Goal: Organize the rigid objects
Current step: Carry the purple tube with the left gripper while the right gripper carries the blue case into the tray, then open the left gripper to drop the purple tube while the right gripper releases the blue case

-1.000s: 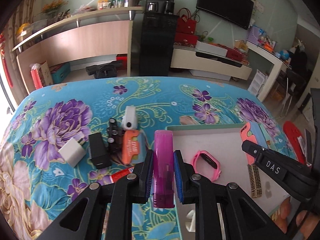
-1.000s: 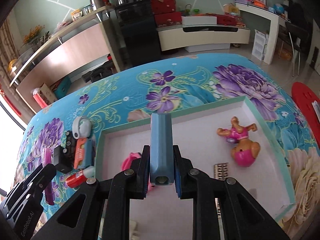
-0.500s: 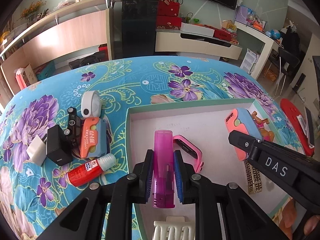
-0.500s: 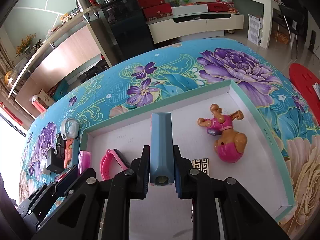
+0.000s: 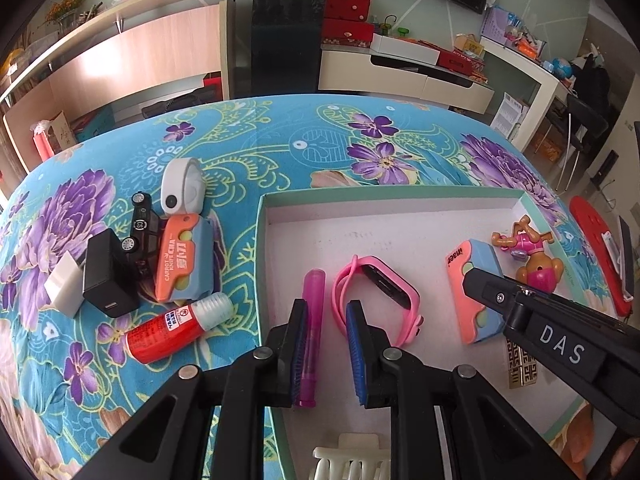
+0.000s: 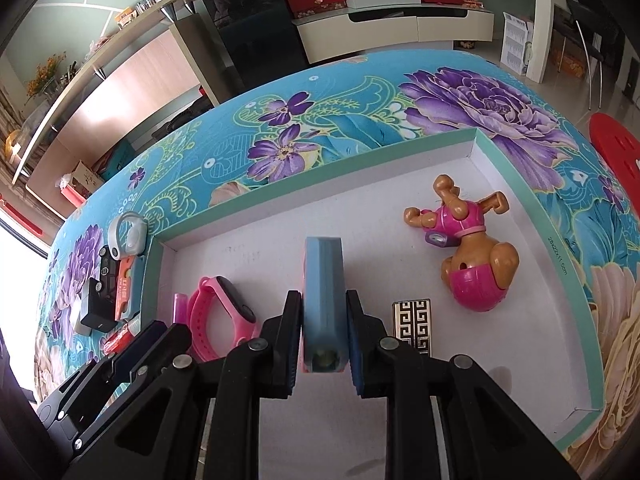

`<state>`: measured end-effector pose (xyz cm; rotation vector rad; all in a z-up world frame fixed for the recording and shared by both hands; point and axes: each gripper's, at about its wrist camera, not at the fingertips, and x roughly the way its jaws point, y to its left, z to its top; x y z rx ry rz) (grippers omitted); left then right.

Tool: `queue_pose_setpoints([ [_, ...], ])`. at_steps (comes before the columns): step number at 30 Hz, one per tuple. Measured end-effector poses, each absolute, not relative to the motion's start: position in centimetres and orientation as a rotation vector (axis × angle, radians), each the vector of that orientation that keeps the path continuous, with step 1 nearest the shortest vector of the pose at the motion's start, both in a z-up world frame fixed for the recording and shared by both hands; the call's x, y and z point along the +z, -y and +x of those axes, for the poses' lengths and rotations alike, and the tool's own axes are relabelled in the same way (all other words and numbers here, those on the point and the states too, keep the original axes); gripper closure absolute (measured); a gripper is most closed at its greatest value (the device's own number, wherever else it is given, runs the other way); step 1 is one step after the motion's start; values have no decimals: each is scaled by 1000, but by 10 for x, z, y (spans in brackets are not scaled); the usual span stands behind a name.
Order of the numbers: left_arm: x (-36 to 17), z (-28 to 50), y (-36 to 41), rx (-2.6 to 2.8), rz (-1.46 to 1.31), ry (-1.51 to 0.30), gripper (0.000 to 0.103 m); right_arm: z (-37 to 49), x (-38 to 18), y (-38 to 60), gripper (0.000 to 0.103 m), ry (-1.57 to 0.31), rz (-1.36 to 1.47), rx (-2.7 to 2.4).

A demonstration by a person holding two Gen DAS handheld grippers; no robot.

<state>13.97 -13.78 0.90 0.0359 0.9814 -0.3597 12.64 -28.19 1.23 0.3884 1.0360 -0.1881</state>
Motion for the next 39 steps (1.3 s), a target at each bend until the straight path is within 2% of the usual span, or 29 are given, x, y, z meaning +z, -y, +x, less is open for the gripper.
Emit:
queue_pose_setpoints([
  [1, 10, 140, 137, -359, 35, -980, 77, 126, 13, 282, 81, -1035, 388, -188],
  [3, 12, 139, 135, -359, 31, -976, 65, 126, 15, 280, 81, -1034, 379, -192],
  [7, 21, 137, 130, -356, 22, -952, 56, 125, 23, 278, 80, -1012, 370, -189],
  [8, 23, 136, 128, -352, 20, -947, 51, 124, 24, 277, 78, -1007, 367, -187],
  [9, 25, 136, 125, -346, 18, -942, 44, 124, 26, 276, 75, -1004, 363, -187],
  [11, 29, 136, 119, -331, 9, -930, 41, 124, 28, 274, 56, -999, 356, -185],
  [13, 32, 137, 112, -315, -4, -922, 38, 124, 30, 273, 52, -993, 354, -180],
  [15, 33, 138, 105, -291, -12, -918, 28, 125, 30, 272, 48, -990, 347, -186],
  [17, 32, 140, 98, -261, -18, -917, 23, 126, 29, 272, 35, -995, 341, -191],
  [22, 26, 144, 84, -197, -31, -926, 1, 129, 25, 270, 32, -1019, 325, -197],
  [24, 24, 146, 80, -174, -31, -931, 0, 129, 24, 270, 31, -1027, 316, -200],
  [28, 17, 149, 74, -142, -31, -957, 0, 130, 22, 270, 19, -1029, 314, -205],
  [39, 12, 151, 67, -109, -35, -965, 0, 131, 20, 275, 18, -1028, 329, -227],
])
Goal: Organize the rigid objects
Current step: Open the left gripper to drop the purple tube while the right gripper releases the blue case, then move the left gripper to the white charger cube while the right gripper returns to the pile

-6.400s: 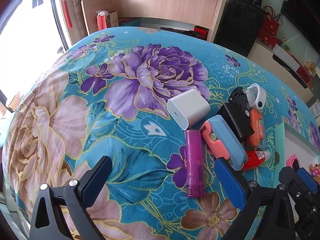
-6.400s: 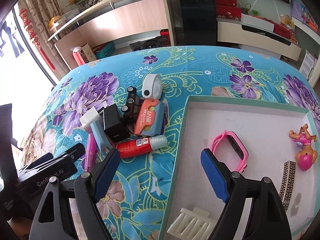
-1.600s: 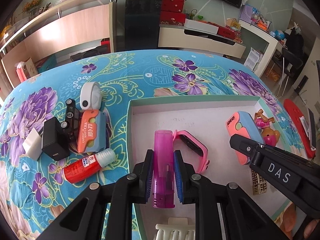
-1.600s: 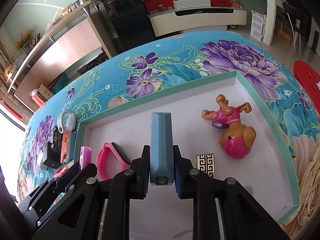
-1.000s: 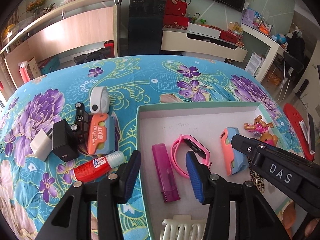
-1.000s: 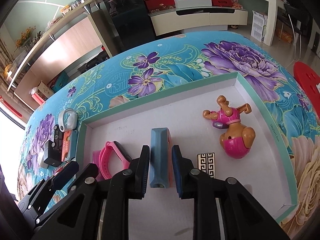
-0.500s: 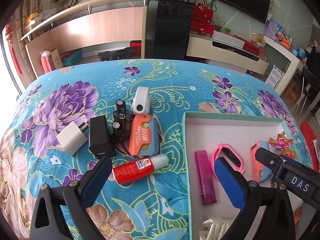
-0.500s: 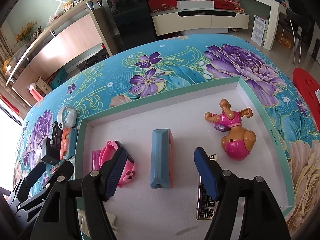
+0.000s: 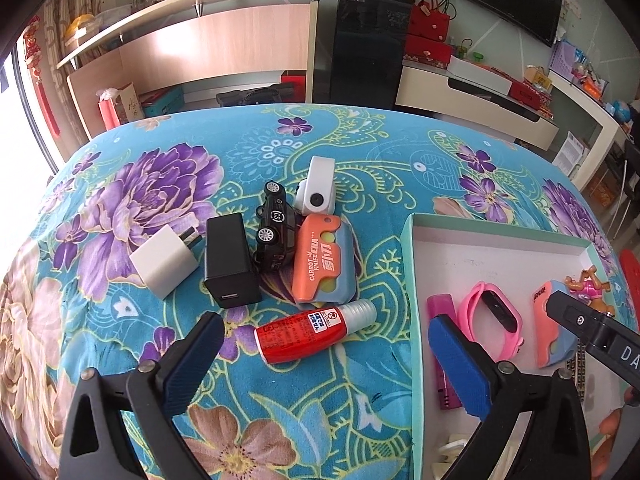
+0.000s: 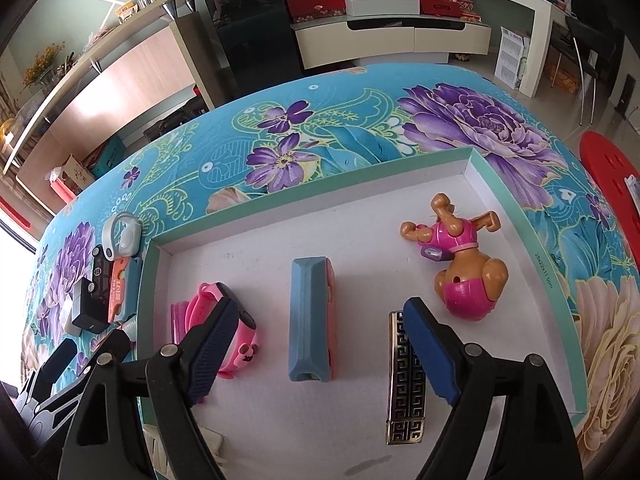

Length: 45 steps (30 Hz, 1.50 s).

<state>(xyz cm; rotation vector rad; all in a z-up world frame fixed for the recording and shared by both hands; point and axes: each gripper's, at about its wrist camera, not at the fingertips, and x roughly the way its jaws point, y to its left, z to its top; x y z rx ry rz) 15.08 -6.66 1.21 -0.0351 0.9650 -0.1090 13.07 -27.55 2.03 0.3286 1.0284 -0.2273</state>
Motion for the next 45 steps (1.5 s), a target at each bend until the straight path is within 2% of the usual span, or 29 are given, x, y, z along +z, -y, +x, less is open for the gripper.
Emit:
queue_pose_setpoints([
  [20, 50, 169, 0, 83, -151, -939, 0, 146, 40, 226, 18, -953, 278, -123],
  [39, 34, 175, -51, 139, -228, -924, 0, 157, 32, 185, 18, -931, 246, -78],
  [40, 35, 174, -55, 144, -232, -920, 0, 158, 30, 183, 16, -938, 247, -71],
  [42, 34, 172, -64, 158, -236, -911, 0, 159, 28, 179, 6, -946, 246, -65],
  [45, 30, 170, -79, 185, -251, -910, 0, 160, 25, 175, 4, -969, 248, -48],
])
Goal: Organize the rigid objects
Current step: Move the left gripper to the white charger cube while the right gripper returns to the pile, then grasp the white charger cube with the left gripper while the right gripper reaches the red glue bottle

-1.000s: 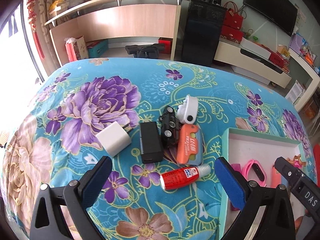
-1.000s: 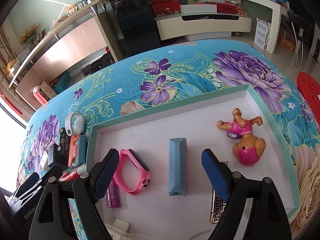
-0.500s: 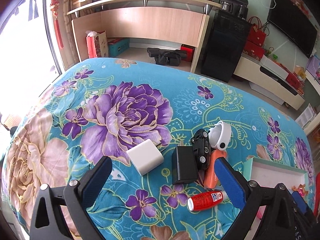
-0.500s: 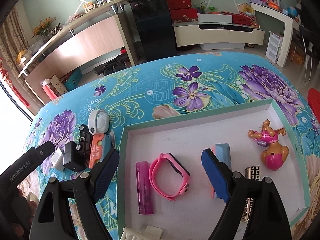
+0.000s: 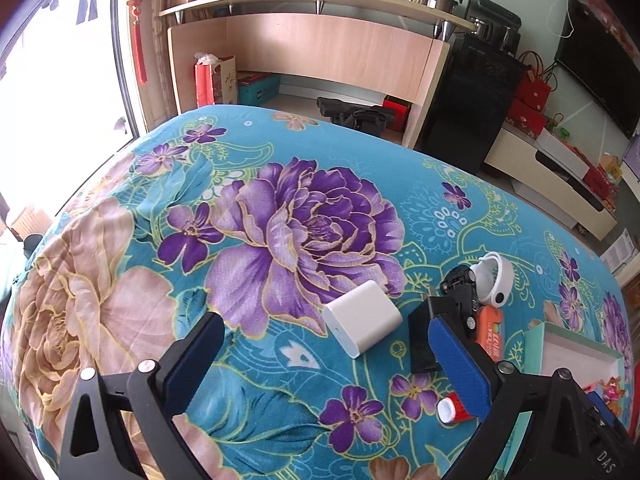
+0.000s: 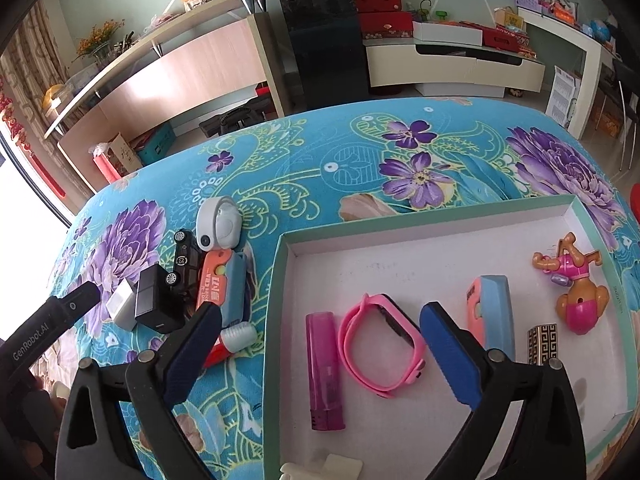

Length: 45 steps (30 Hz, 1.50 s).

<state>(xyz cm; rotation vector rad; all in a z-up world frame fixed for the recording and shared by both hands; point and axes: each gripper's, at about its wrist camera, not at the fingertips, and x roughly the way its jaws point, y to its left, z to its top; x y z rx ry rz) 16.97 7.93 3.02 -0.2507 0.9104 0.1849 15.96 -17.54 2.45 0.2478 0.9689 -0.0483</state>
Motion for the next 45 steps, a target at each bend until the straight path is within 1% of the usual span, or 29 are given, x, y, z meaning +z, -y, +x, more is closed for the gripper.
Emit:
queue_pose_setpoints([
  [8, 12, 169, -105, 214, -319, -939, 0, 160, 25, 167, 3, -971, 260, 12],
  [12, 8, 169, -109, 208, -343, -928, 0, 163, 23, 159, 3, -1012, 249, 35],
  [22, 5, 170, -119, 196, -395, -885, 0, 175, 15, 128, 3, -1099, 113, 102],
  [27, 5, 169, -121, 190, -405, -844, 0, 182, 24, 117, 3, -1113, 75, 251],
  [31, 5, 169, -126, 185, -425, -830, 0, 187, 23, 105, 3, -1183, -23, 347],
  [36, 4, 169, -130, 189, -449, -818, 0, 194, 35, 113, 3, -1171, -11, 418],
  [38, 5, 169, -130, 190, -445, -812, 0, 201, 38, 118, 3, -1193, -2, 418],
  [41, 4, 172, -127, 174, -438, -819, 0, 213, 35, 122, 3, -1273, -17, 409],
  [45, 2, 177, -121, 126, -420, -859, 0, 216, 43, 117, 3, -1272, -130, 370],
])
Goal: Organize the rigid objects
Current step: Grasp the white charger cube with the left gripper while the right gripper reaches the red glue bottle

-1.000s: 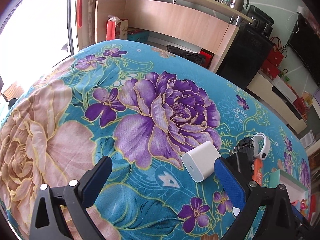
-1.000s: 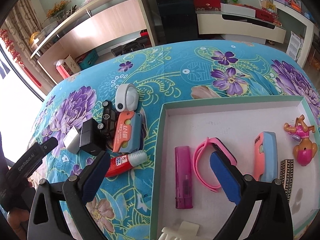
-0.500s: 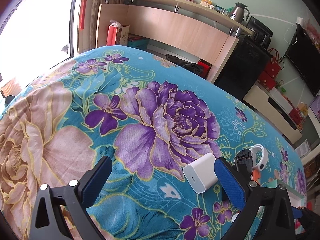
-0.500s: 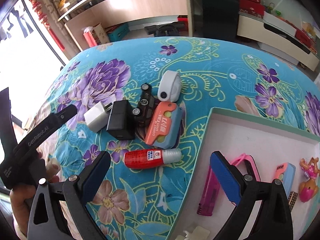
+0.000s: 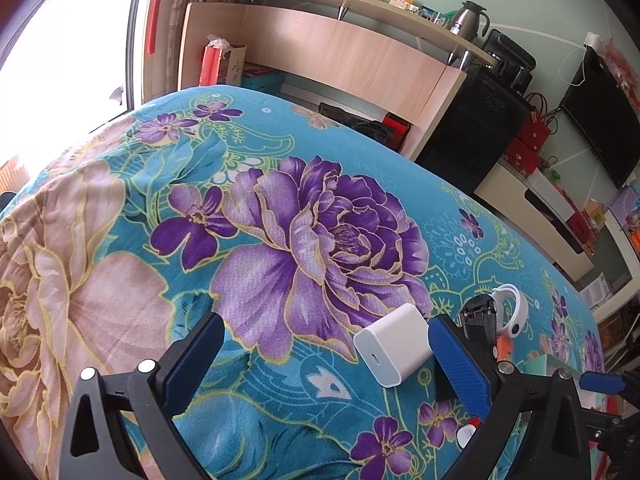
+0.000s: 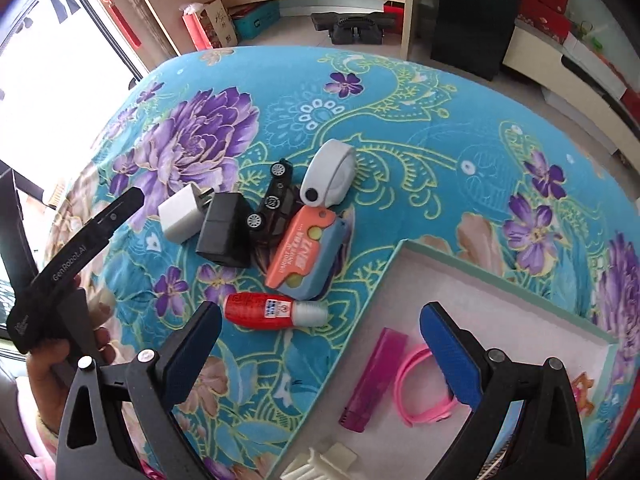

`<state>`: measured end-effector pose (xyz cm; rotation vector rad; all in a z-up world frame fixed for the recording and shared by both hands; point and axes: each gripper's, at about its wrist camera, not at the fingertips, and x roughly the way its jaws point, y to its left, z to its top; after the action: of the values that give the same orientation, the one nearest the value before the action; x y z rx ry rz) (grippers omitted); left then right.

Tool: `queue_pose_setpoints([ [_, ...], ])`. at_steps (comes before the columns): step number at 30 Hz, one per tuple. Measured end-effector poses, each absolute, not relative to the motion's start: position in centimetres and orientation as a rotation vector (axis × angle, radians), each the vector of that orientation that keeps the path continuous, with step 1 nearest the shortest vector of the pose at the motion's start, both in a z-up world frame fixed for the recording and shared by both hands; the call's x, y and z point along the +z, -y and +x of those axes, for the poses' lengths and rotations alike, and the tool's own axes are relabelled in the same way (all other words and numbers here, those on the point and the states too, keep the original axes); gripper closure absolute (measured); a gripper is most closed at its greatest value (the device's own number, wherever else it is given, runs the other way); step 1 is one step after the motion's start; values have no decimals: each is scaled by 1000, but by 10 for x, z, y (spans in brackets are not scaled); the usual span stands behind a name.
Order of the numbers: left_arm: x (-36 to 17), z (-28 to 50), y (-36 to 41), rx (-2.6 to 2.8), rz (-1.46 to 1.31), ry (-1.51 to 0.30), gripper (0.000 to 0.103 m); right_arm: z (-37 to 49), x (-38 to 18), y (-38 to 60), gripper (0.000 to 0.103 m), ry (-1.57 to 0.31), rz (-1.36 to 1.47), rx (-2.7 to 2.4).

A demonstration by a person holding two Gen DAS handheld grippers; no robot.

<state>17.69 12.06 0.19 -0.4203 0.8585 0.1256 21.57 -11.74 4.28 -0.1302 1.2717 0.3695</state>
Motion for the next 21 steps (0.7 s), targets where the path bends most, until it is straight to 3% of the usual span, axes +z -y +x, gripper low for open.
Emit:
queue_pose_setpoints([
  [7, -2, 181, -115, 71, -426, -921, 0, 212, 34, 89, 7, -1298, -176, 403],
  [10, -4, 185, -110, 71, -390, -951, 0, 210, 24, 73, 19, -1321, -219, 422],
  [13, -5, 189, -104, 47, -371, -960, 0, 211, 16, 68, 23, -1345, -203, 432],
  [21, -14, 202, -90, 14, -358, -988, 0, 216, -1, 61, 25, -1363, -239, 413],
])
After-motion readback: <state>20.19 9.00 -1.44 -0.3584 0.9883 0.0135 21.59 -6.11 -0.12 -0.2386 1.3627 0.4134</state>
